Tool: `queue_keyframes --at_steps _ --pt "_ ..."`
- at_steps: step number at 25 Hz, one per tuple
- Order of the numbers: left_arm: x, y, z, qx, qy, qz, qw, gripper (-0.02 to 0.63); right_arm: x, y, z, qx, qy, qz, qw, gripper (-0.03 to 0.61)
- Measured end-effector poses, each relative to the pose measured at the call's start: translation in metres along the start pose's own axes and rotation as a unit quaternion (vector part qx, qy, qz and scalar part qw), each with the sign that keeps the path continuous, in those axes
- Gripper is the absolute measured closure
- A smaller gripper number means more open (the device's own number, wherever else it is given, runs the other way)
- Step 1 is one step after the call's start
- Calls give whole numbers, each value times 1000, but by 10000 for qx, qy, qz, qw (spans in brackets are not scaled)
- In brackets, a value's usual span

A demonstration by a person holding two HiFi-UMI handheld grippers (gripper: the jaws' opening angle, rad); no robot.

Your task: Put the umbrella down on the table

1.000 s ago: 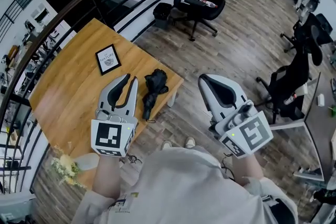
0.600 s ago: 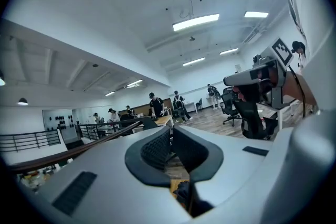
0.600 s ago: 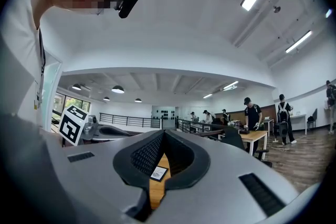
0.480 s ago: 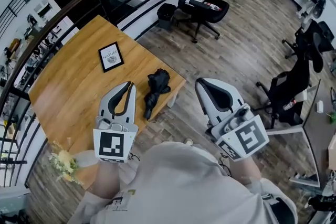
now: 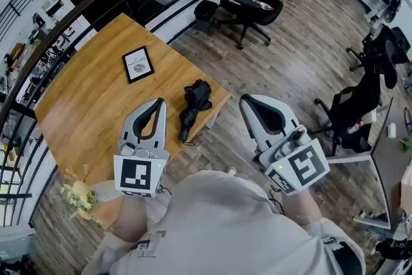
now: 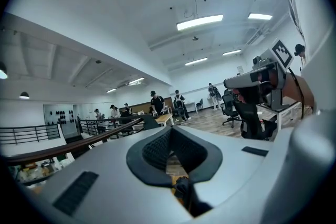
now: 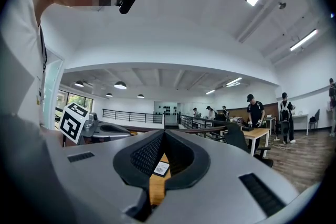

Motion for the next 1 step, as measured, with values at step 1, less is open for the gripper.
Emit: queue_keyframes --at_steps 1 --pt "-1 0 2 5 1 10 10000 597 -2 0 0 -3 -2 1 10000 551"
Point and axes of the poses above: the fingertips, and each gripper's own axes: z backward along the fingers, x to its right, y out of its top, the point moved 1 cm from there along z, backward along the fingers, and after that the axes turned 13 degrees about -y, right-handed, at the moved point
